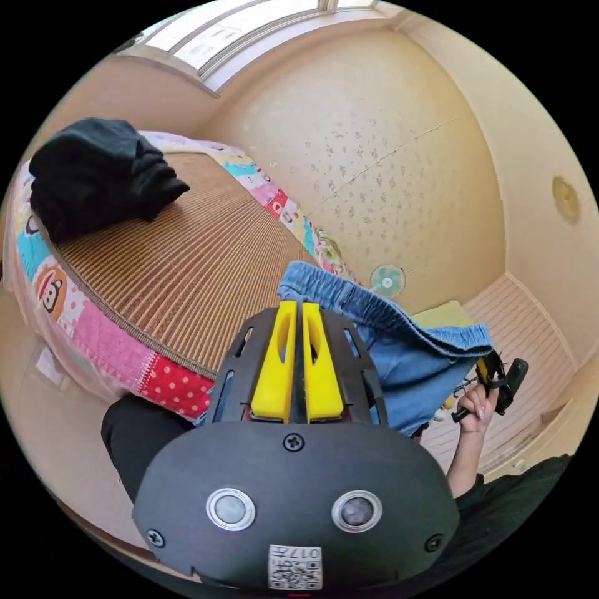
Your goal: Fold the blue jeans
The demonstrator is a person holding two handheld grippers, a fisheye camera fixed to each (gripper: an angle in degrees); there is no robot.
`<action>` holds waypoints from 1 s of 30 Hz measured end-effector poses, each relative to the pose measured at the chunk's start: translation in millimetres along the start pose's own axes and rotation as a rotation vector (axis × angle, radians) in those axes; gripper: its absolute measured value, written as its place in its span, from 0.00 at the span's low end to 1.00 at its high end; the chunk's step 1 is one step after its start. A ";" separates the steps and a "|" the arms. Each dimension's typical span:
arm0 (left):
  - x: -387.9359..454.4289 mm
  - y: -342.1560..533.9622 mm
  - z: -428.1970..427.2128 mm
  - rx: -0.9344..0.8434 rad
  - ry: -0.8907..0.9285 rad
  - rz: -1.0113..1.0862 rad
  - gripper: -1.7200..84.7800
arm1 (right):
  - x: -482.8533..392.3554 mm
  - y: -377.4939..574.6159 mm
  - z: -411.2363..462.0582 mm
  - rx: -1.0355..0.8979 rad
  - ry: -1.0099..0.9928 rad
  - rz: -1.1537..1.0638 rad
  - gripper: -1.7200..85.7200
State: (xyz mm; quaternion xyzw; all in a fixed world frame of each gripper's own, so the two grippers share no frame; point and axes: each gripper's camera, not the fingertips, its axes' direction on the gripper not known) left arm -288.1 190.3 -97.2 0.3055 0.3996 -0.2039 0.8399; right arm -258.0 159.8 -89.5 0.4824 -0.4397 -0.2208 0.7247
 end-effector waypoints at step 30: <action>442.5 -174.1 -254.3 0.701 0.193 0.763 0.01 | -17.9 -387.6 -271.6 0.651 0.028 -0.095 0.04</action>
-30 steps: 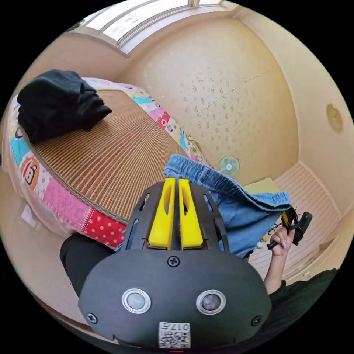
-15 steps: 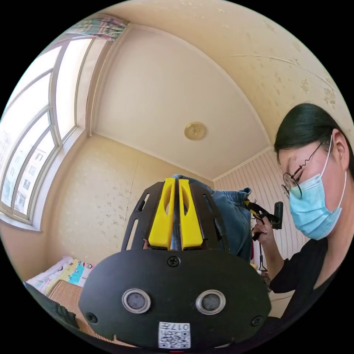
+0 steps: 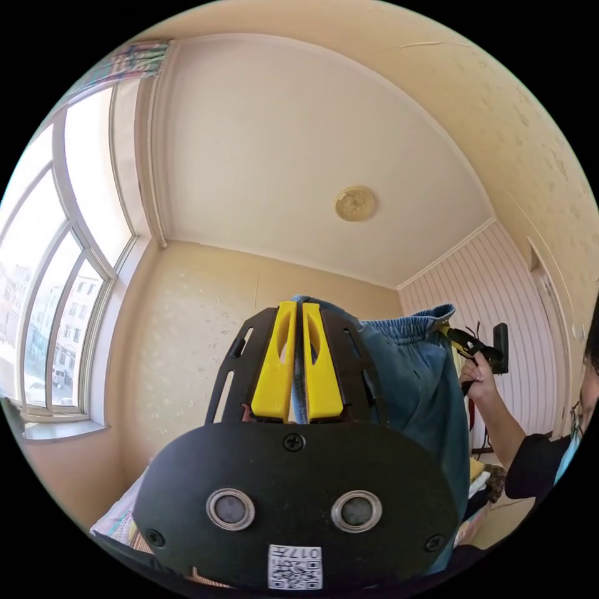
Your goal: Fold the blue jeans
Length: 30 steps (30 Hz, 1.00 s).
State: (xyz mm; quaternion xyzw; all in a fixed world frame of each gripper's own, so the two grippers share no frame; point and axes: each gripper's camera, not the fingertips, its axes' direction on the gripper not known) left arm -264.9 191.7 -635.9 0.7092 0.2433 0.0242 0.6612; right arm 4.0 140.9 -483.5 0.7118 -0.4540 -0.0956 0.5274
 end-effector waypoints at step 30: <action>-204.7 541.0 476.1 -1.132 -0.211 -0.158 0.08 | 566.2 563.9 346.6 -0.975 0.543 0.317 0.15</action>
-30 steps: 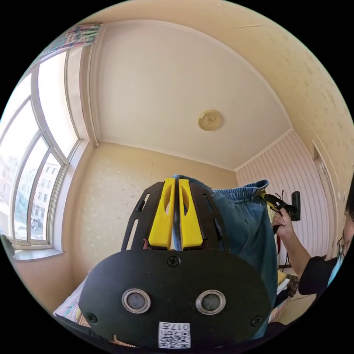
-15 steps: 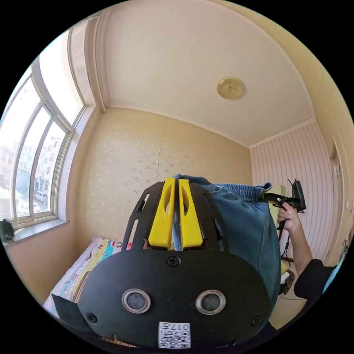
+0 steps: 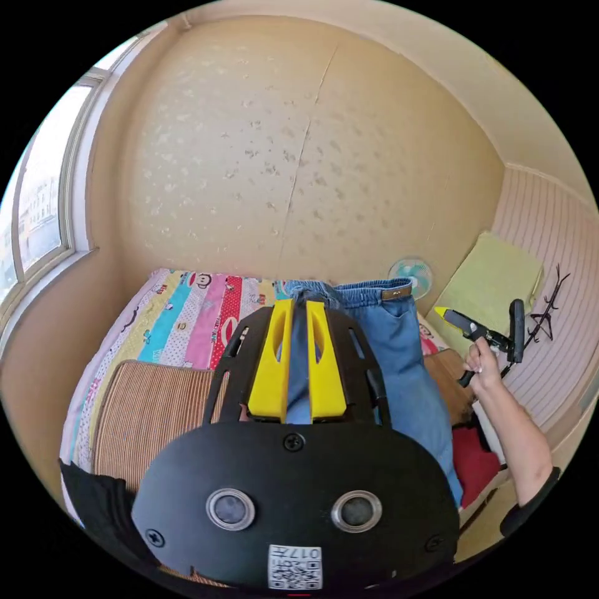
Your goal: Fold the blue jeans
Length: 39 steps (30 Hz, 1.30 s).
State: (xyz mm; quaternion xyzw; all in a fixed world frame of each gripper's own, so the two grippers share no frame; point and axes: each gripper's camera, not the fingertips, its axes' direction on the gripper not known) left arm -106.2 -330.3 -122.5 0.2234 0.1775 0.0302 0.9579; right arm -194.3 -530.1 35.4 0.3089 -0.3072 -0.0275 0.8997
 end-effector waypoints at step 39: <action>-104.7 460.8 -72.1 -0.782 0.075 -0.374 0.06 | -99.3 587.7 -298.9 -0.428 -0.461 -0.061 0.04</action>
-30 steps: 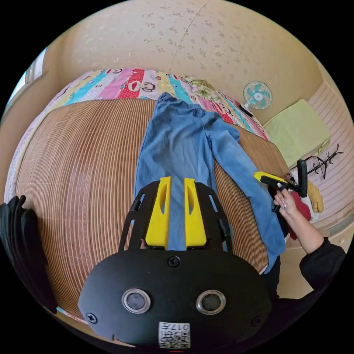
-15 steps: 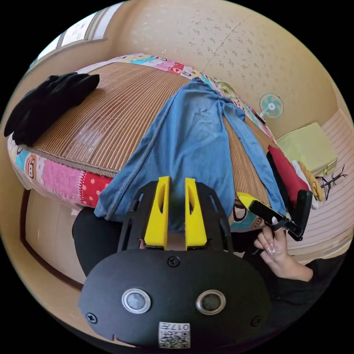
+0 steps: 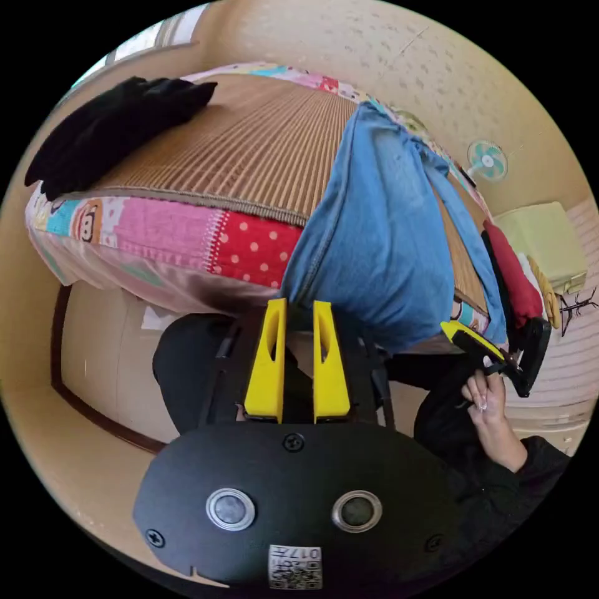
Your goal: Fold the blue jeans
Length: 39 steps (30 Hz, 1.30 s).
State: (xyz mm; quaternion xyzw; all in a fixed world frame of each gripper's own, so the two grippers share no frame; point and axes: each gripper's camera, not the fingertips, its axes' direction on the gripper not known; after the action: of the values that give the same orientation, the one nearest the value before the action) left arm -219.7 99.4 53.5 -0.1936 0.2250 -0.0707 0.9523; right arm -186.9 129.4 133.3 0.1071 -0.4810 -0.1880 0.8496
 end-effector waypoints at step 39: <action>182.2 133.8 8.4 0.120 0.440 0.524 0.12 | 167.9 149.6 -583.5 0.380 0.032 0.611 0.12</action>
State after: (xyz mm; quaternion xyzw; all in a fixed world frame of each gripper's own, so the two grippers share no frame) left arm -47.5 184.3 -66.2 -0.0530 0.4624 0.1229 0.8765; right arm 424.2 194.7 18.1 0.1173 -0.5039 0.1691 0.8389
